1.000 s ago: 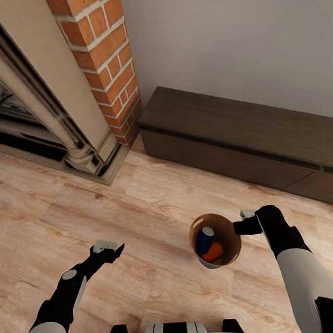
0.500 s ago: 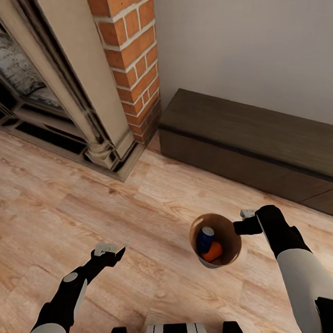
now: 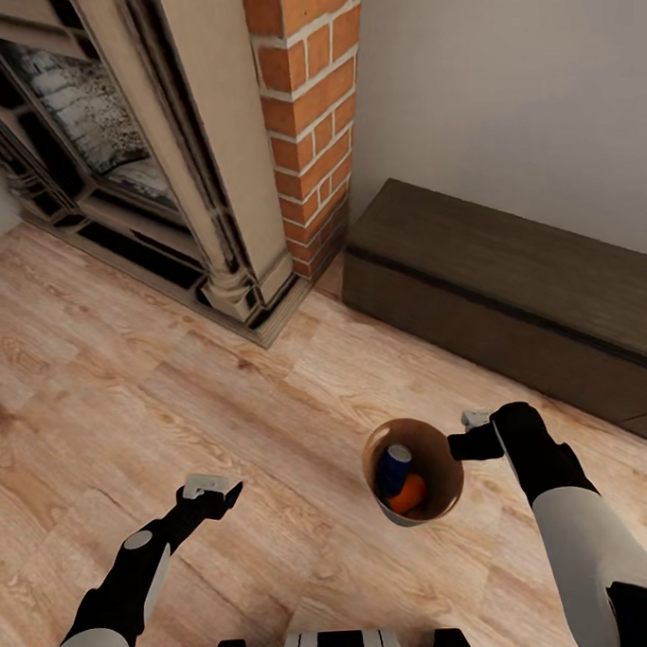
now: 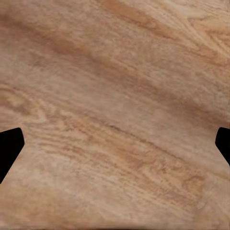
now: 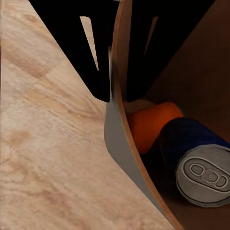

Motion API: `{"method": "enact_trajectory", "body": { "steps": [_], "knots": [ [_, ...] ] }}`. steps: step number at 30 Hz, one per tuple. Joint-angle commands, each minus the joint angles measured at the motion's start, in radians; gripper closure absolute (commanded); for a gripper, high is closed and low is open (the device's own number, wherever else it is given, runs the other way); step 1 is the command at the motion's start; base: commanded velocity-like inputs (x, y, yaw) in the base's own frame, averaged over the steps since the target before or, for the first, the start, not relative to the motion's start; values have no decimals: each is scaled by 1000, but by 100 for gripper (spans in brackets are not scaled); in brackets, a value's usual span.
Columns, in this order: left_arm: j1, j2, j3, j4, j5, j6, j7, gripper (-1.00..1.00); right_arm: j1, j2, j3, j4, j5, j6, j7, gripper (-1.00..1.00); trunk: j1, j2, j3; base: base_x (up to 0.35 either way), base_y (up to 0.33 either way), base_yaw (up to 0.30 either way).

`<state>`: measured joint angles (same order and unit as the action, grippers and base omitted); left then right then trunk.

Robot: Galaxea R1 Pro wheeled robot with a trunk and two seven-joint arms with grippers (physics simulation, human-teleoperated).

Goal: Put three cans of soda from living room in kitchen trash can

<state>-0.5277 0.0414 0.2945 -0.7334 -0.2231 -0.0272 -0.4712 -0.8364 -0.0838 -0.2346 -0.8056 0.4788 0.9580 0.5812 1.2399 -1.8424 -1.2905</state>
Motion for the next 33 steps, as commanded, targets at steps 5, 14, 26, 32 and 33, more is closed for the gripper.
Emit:
{"method": "enact_trajectory", "body": {
  "steps": [5, 14, 26, 32, 33],
  "knots": [
    [0, 0, 0, 0, -2, 0, 1, -100, 0, 1, 0, 0, -16, 5, 5, 100, 0, 0, 4, 0, 0, 225],
    [0, 0, 0, 0, -2, 0, 9, -100, 1, 6, 1, 0, -16, 5, -2, 100, 0, 0, 12, 0, 0, 224],
    [0, 0, 0, 49, 0, -32, 24, -100, 3, 18, 1, 0, -16, 5, -5, 100, 0, 0, 23, 0, 0, 224],
    [0, 1, 1, 51, 1, -34, 26, -100, 3, 21, 1, 0, -16, 5, -6, 100, 0, 0, 28, 0, 0, 223],
    [0, 1, 1, 51, 1, -34, 26, -100, 3, 21, 1, 0, -16, 5, -6, 100, 0, 0, 29, 0, 0, 223]
  ]
}}
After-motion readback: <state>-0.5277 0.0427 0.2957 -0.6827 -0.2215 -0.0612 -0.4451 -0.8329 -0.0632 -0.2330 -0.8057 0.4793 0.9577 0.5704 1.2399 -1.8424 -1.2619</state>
